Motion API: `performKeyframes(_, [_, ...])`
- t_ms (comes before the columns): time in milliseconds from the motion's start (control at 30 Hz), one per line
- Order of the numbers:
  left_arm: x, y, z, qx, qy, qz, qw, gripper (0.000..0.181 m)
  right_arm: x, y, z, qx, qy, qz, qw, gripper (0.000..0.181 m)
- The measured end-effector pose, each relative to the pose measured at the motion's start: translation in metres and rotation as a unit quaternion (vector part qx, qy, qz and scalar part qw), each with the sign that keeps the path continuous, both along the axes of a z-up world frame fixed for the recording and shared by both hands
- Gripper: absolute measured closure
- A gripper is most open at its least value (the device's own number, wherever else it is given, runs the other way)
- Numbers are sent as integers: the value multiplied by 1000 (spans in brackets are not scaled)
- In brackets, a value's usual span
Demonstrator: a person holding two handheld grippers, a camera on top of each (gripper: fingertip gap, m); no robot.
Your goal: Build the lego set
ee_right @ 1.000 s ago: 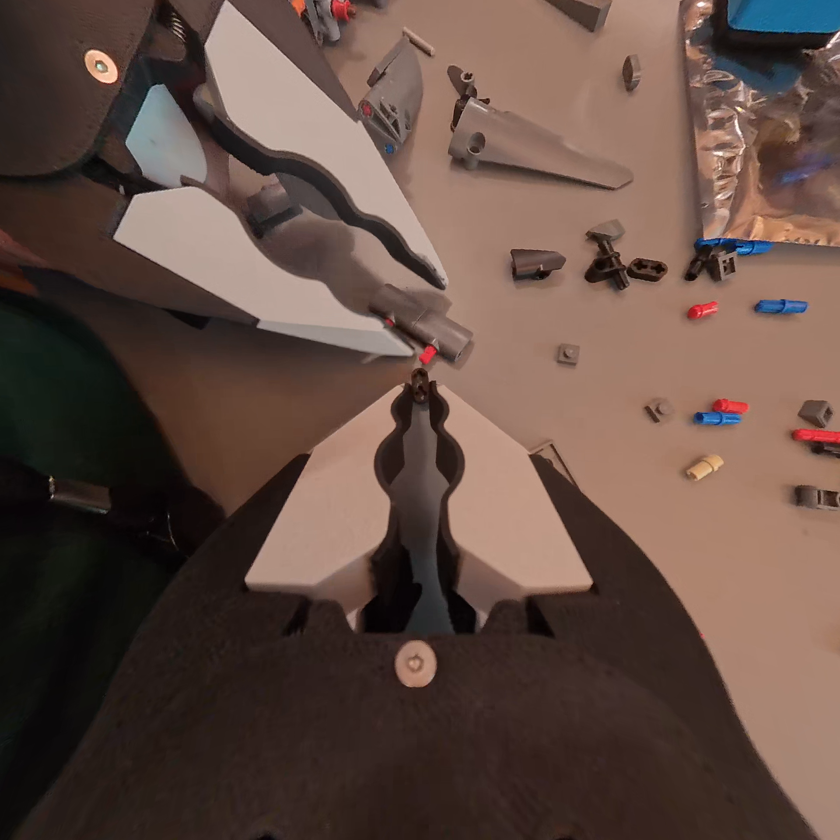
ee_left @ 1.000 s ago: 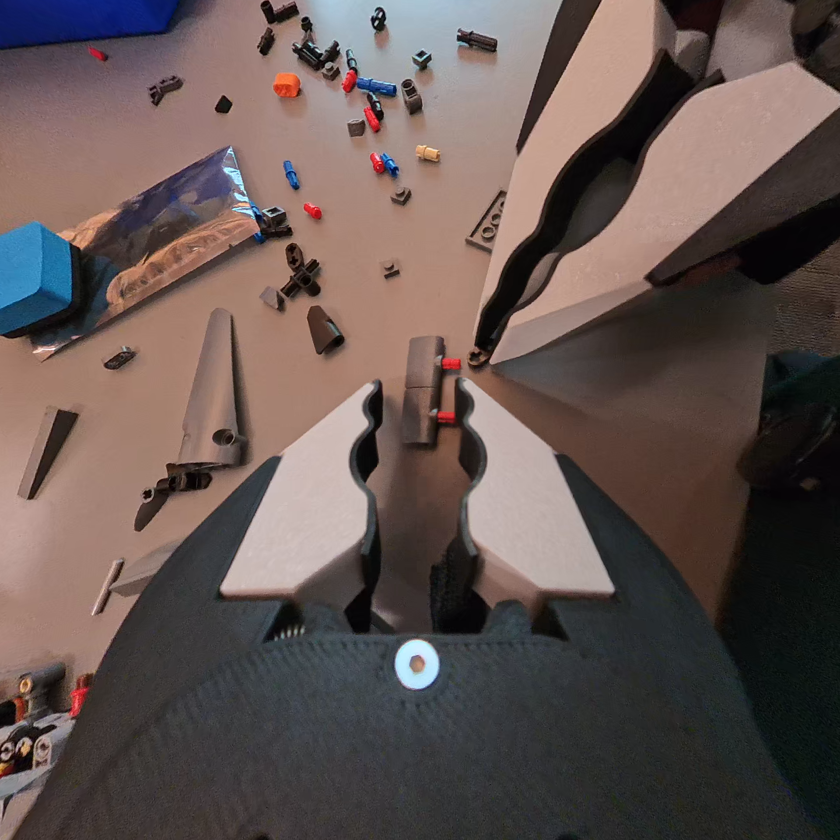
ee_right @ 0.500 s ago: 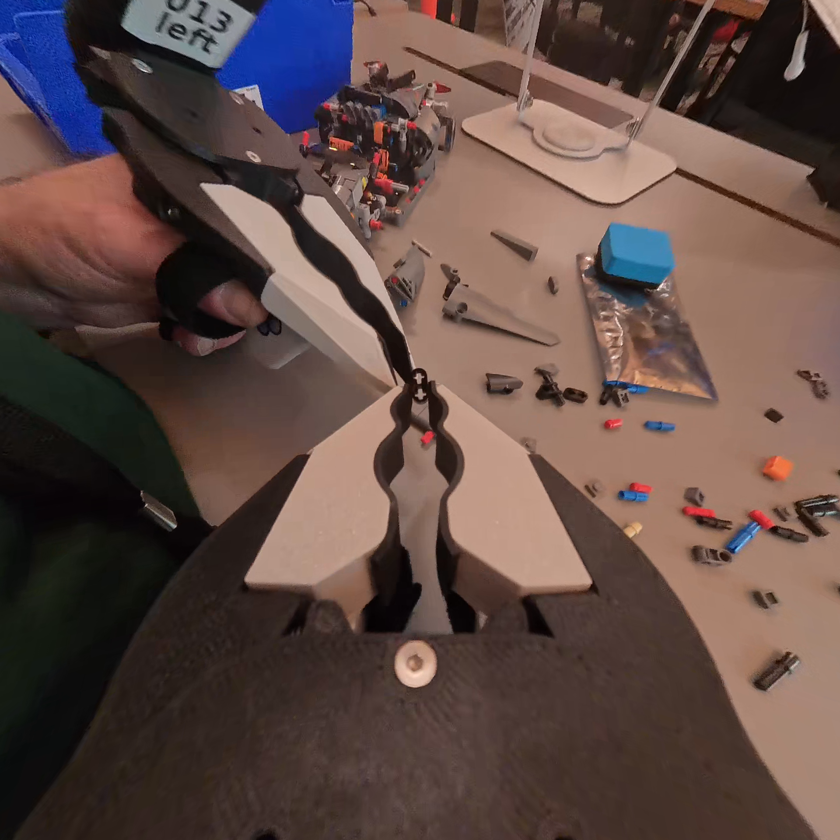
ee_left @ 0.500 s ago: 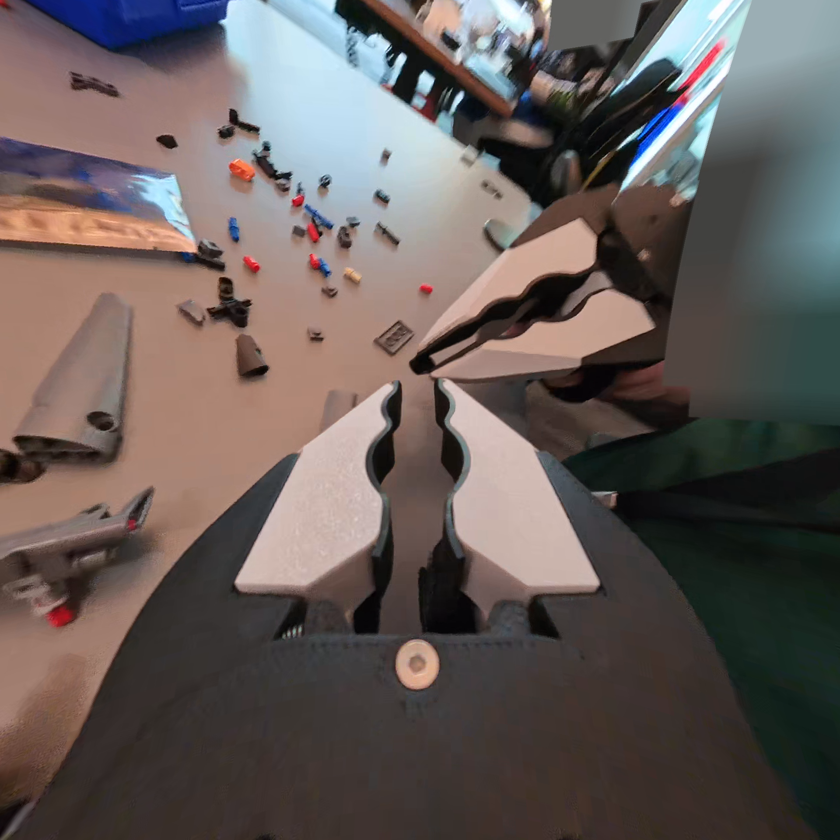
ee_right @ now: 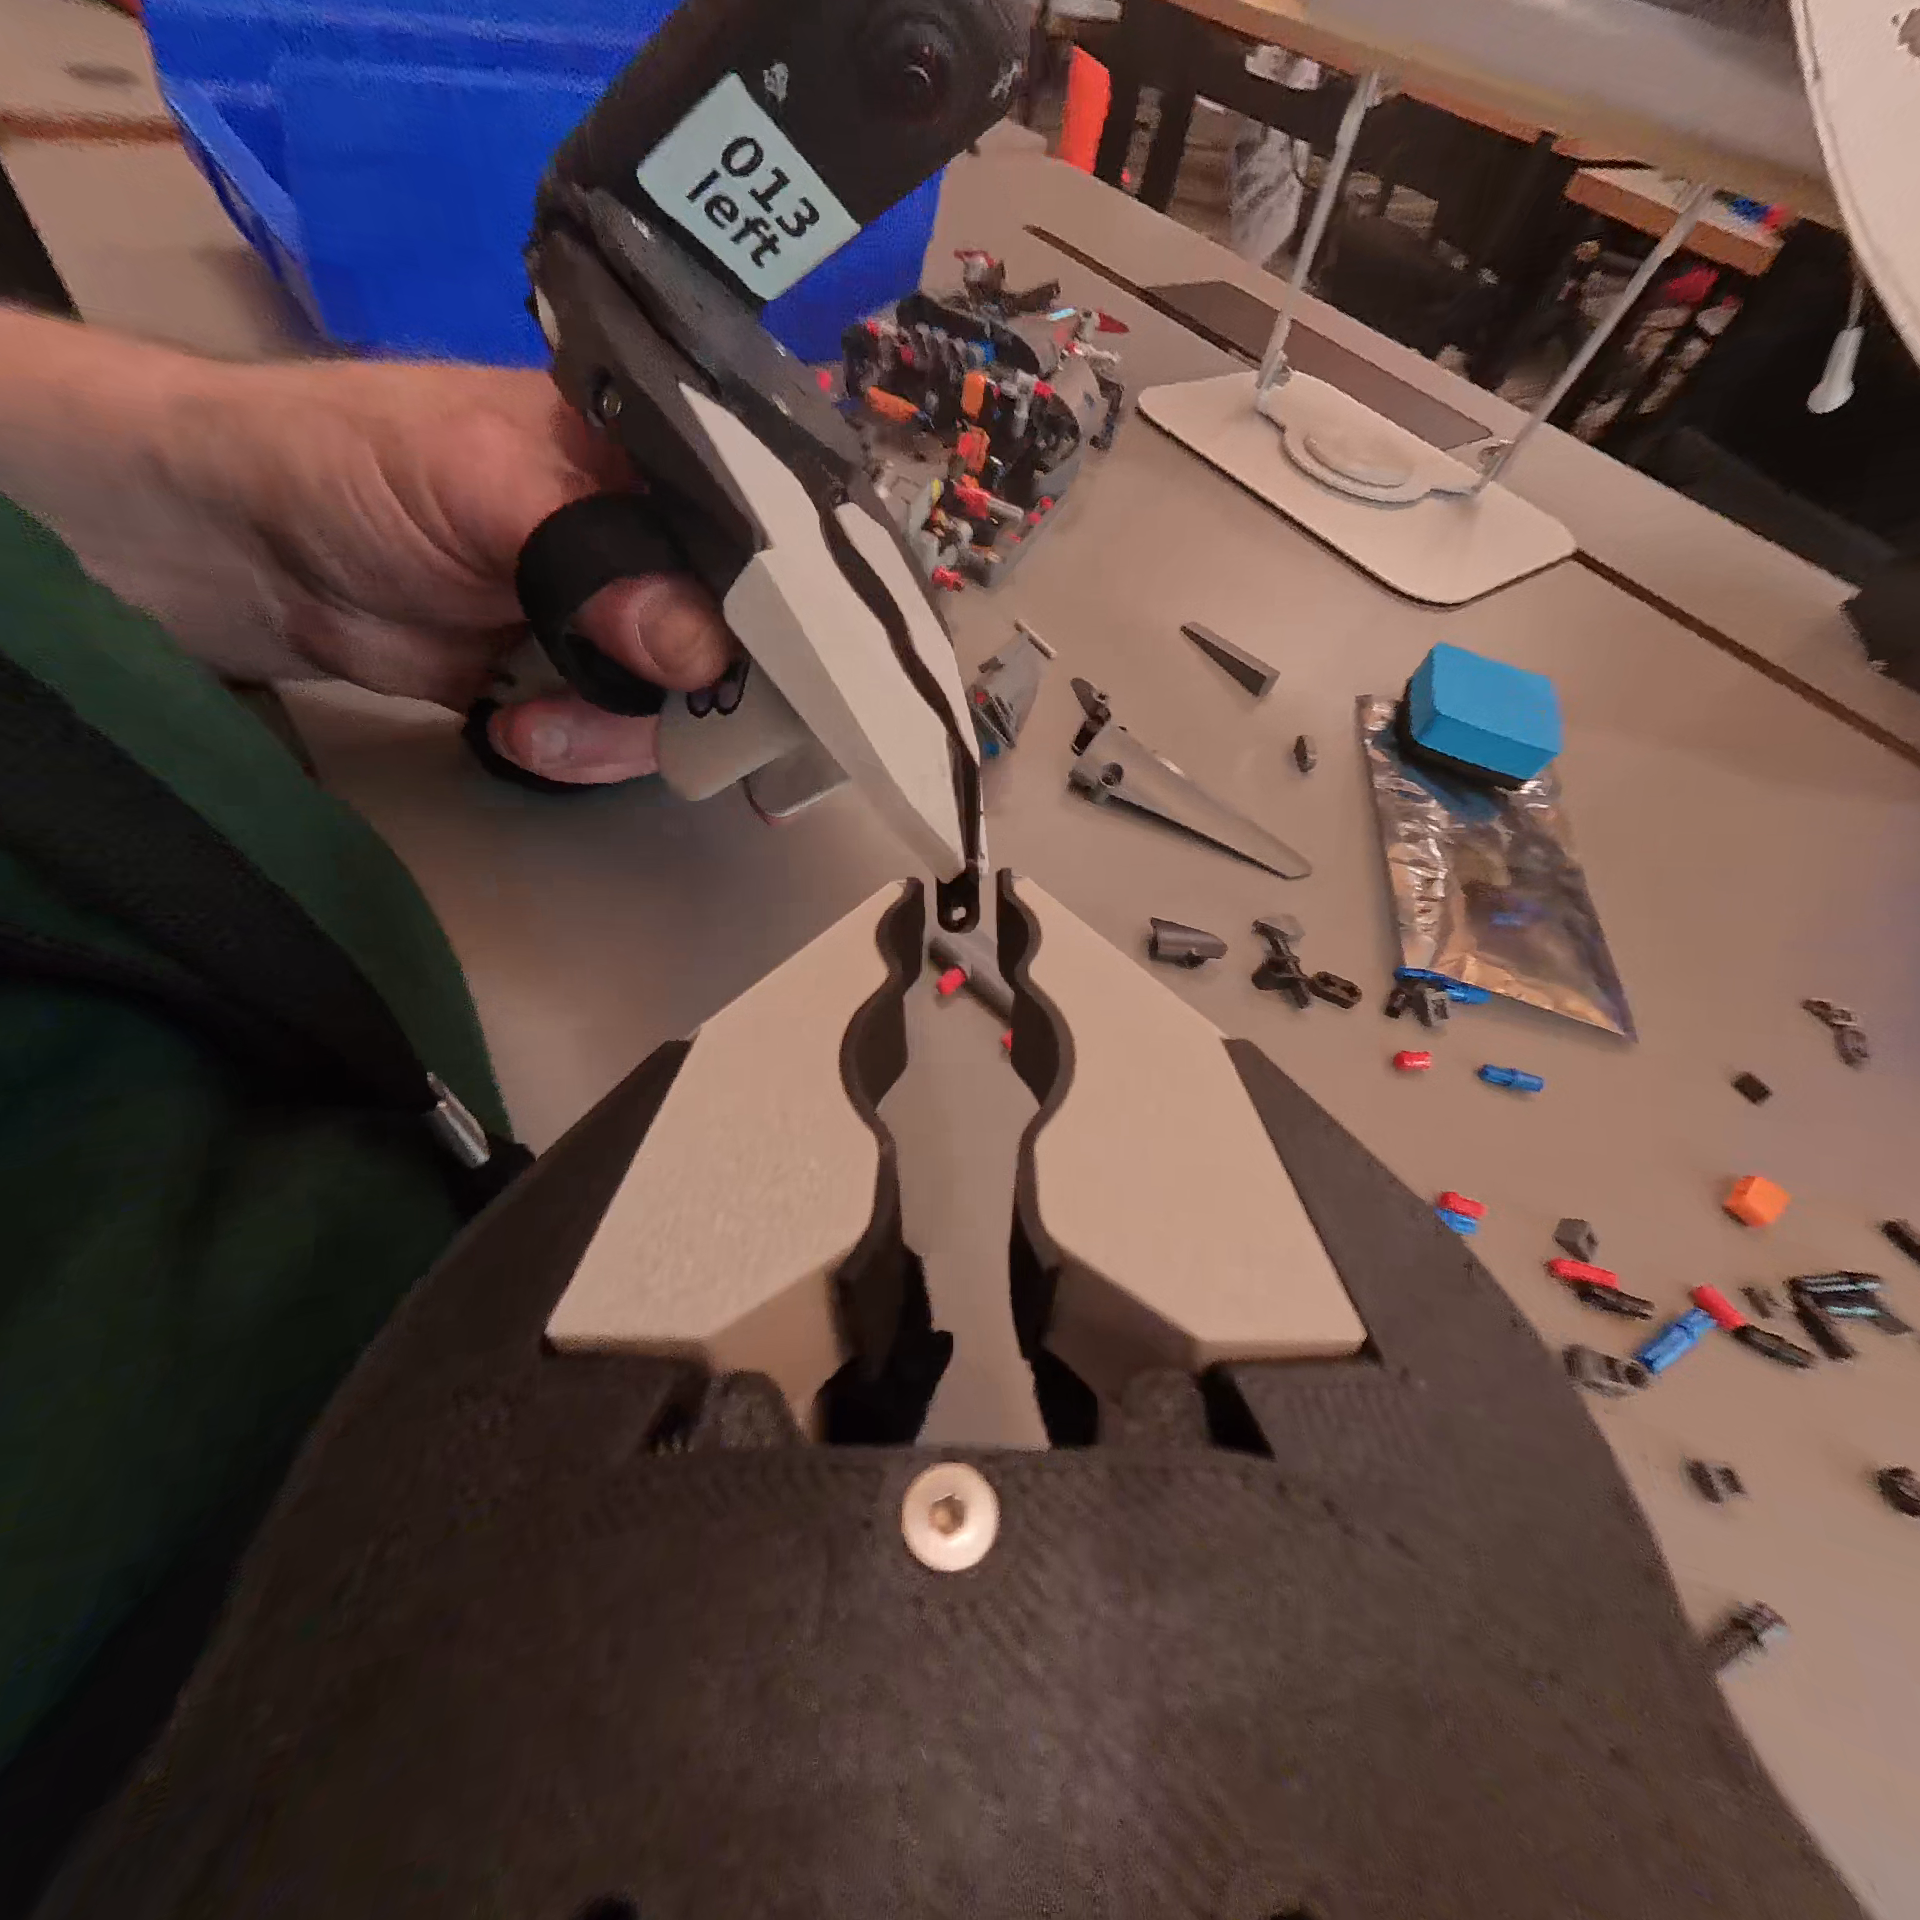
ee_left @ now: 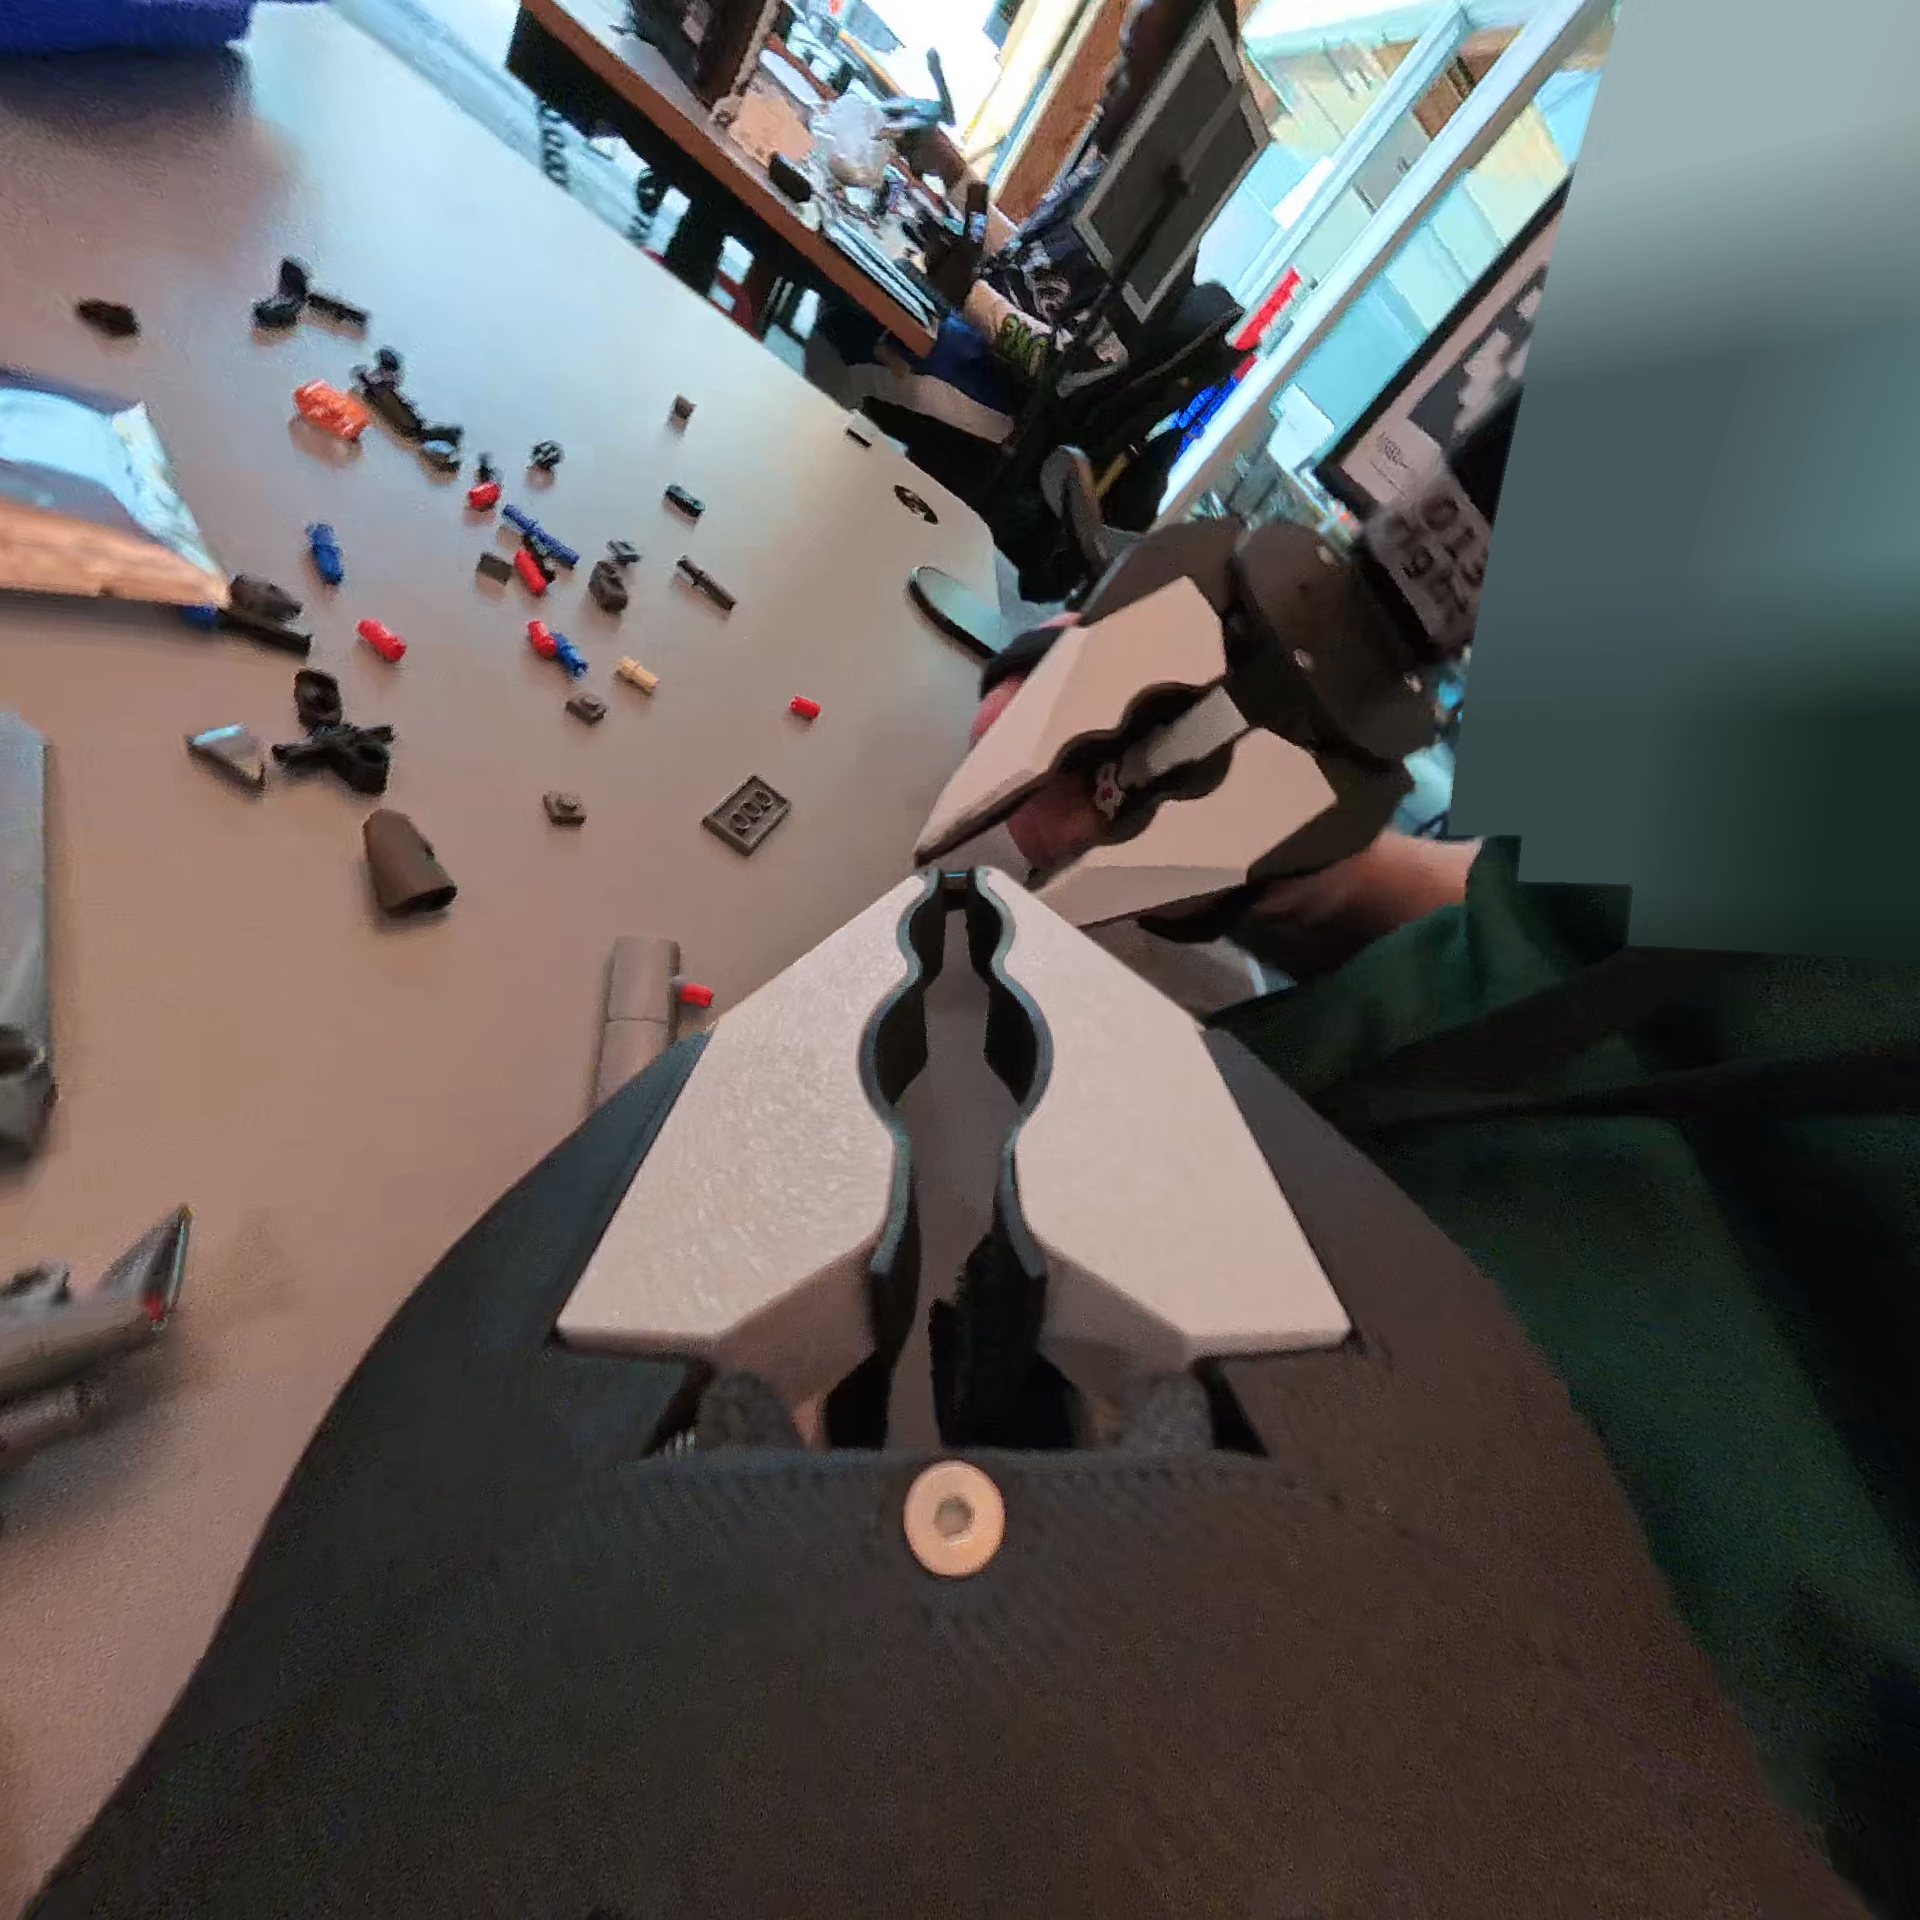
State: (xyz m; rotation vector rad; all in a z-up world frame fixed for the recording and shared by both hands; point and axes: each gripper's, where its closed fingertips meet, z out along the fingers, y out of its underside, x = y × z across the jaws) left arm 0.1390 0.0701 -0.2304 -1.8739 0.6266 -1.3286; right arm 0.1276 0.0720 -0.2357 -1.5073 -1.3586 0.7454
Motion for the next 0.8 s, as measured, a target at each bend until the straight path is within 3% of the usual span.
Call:
performKeyframes(33, [0, -1, 1, 18, 19, -8, 1000, 180, 0, -3, 1, -21, 2, 13, 1000, 170])
performKeyframes(267, [-2, -10, -2, 109, 123, -80, 983, 180, -1, -12, 3, -106, 4, 70, 992, 175])
performKeyframes(533, [-1, -17, 0, 131, 108, -112, 979, 180, 0, -18, 4, -191, 26, 97, 976, 176])
performKeyframes(800, [2, -17, 9, 142, 83, -116, 980, 180, 1, -21, 4, -192, 23, 113, 975, 178])
